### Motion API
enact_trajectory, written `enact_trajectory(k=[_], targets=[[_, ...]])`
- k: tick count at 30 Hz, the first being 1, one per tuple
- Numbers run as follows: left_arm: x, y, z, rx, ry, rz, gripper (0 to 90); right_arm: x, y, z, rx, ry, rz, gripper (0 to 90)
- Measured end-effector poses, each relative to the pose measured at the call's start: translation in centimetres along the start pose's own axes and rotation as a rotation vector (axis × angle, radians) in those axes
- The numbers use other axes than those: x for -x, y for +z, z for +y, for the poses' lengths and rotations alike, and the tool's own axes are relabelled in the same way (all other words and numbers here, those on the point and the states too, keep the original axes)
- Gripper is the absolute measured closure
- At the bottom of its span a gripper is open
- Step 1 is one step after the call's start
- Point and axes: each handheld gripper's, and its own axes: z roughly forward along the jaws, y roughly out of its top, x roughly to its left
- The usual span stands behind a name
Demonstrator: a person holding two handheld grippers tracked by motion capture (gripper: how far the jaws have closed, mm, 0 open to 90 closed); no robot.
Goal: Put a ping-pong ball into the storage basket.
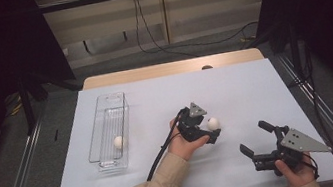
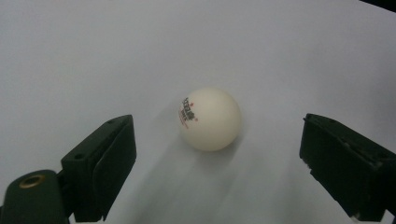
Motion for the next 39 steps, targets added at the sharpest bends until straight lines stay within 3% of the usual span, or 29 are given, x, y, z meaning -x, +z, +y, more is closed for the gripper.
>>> enact_trajectory(k=[22, 39], targets=[[-0.2, 0.7, 0.4, -0.002, 0.006, 0.016, 19.0, -0.1, 0.0, 0.0, -0.003, -0.008, 0.004, 1.1], [-0.2, 2.3, 0.4, -0.048, 0.001, 0.033, 27.5, 0.1, 0.0, 0.0, 0.002, 0.000, 0.005, 1.1]])
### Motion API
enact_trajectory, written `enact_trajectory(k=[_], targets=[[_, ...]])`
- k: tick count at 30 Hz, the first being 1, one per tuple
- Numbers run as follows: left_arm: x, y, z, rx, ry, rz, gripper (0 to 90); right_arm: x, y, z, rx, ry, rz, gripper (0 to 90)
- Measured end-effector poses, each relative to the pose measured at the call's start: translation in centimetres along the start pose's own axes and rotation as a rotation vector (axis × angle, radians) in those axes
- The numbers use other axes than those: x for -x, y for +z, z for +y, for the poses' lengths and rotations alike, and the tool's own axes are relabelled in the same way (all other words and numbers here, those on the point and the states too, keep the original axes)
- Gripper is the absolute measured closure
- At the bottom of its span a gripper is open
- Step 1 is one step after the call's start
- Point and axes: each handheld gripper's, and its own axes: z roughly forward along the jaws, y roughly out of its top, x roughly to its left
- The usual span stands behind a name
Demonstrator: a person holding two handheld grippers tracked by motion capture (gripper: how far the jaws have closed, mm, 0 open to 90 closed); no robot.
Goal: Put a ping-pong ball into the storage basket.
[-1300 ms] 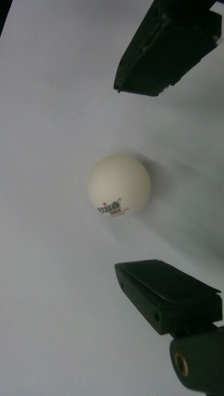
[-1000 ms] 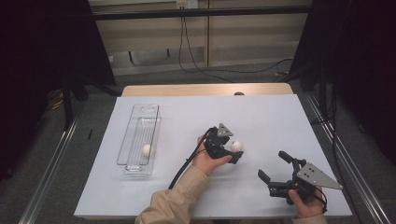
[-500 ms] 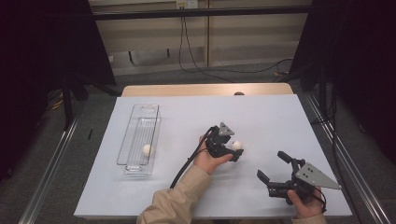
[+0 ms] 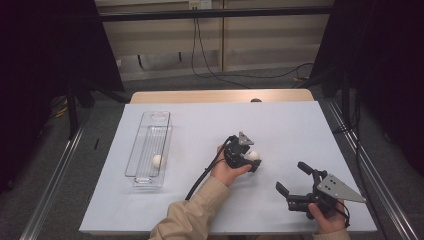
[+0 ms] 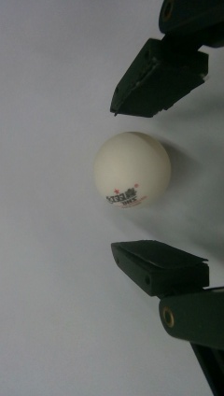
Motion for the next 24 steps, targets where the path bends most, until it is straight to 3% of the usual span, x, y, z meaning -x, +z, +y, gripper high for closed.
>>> enact_trajectory(k=[8, 24], targets=[[-0.1, 0.7, 0.0, -0.011, -0.009, 0.005, 32.0, -0.1, 0.0, 0.0, -0.001, 0.000, 0.001, 1.1], [0.1, 1.3, 0.1, -0.025, 0.010, 0.009, 40.8, 0.0, -0.1, 0.0, -0.002, 0.002, 0.000, 1.1]])
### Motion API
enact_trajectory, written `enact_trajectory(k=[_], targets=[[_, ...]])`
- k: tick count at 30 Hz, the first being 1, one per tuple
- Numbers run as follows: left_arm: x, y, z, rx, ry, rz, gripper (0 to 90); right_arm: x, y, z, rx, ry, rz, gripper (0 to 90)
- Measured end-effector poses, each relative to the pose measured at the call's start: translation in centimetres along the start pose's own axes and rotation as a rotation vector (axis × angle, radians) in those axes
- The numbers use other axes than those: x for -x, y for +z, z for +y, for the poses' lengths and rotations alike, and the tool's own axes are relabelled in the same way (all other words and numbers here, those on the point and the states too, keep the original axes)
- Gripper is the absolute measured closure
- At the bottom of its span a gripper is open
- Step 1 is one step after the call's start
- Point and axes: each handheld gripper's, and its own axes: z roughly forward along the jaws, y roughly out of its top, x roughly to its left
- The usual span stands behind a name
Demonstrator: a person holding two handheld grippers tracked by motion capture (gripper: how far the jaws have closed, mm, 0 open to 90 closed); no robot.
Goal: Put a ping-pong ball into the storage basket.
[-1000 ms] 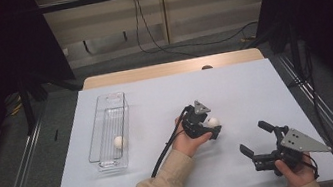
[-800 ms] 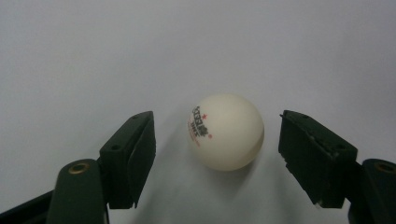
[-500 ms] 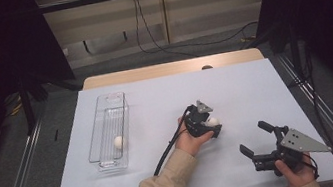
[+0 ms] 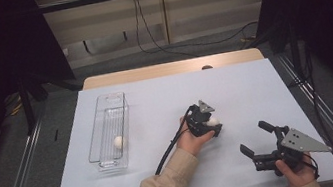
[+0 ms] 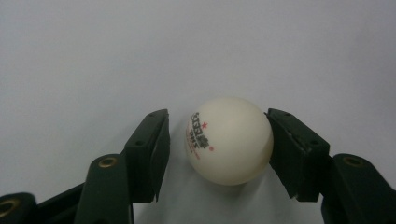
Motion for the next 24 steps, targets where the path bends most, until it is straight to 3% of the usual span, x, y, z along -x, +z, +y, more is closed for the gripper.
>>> enact_trajectory(k=[11, 24], targets=[[-0.1, 0.1, -0.1, -0.002, -0.024, -0.022, 50.4, -0.1, 0.0, 0.0, -0.001, -0.002, 0.004, 1.1], [-0.4, -1.2, 0.0, -0.003, -0.070, -0.060, 51.0, -0.1, 0.1, 0.0, -0.005, -0.004, 0.003, 1.1]])
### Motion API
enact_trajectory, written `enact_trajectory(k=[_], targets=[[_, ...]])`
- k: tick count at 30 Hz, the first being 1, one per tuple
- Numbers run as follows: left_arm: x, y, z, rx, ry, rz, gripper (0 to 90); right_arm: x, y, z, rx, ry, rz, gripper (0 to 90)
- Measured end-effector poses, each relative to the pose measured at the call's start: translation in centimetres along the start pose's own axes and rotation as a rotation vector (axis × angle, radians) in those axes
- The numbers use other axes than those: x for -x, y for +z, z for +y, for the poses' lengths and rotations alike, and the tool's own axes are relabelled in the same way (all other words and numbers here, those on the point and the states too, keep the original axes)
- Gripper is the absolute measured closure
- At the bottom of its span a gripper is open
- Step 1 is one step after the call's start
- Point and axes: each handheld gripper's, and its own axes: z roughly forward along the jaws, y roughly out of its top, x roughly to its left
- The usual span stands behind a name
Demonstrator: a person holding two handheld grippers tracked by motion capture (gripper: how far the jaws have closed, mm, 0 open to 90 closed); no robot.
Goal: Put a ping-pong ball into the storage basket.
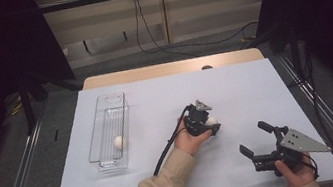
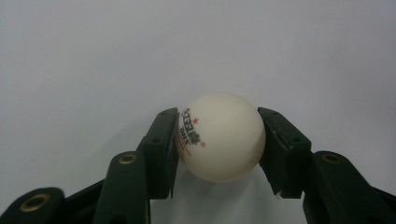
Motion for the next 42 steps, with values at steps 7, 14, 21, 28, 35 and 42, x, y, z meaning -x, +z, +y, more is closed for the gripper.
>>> enact_trajectory(k=[7, 14, 21, 28, 35, 42], targets=[[-0.6, -1.4, -0.3, 0.014, -0.010, 0.005, 51.0, -0.1, 0.0, 0.0, 0.001, -0.004, 0.002, 1.1], [-0.6, -1.9, -0.5, 0.014, -0.017, -0.002, 51.0, -0.1, 0.1, 0.0, 0.002, -0.002, 0.001, 1.1], [-0.6, -2.6, -0.5, 0.012, -0.012, -0.006, 51.0, -0.1, 0.1, 0.0, 0.000, -0.002, 0.003, 1.1], [-0.7, -3.3, -0.5, 0.008, -0.006, -0.009, 51.0, -0.1, 0.1, 0.0, -0.002, -0.005, 0.005, 1.1], [-1.0, -3.9, -0.6, 0.018, -0.022, -0.008, 51.0, -0.1, 0.1, 0.0, -0.002, -0.002, 0.005, 1.1], [-1.5, -4.9, -0.6, 0.037, -0.040, -0.008, 51.0, -0.2, 0.2, -0.1, -0.005, -0.006, 0.010, 1.1]])
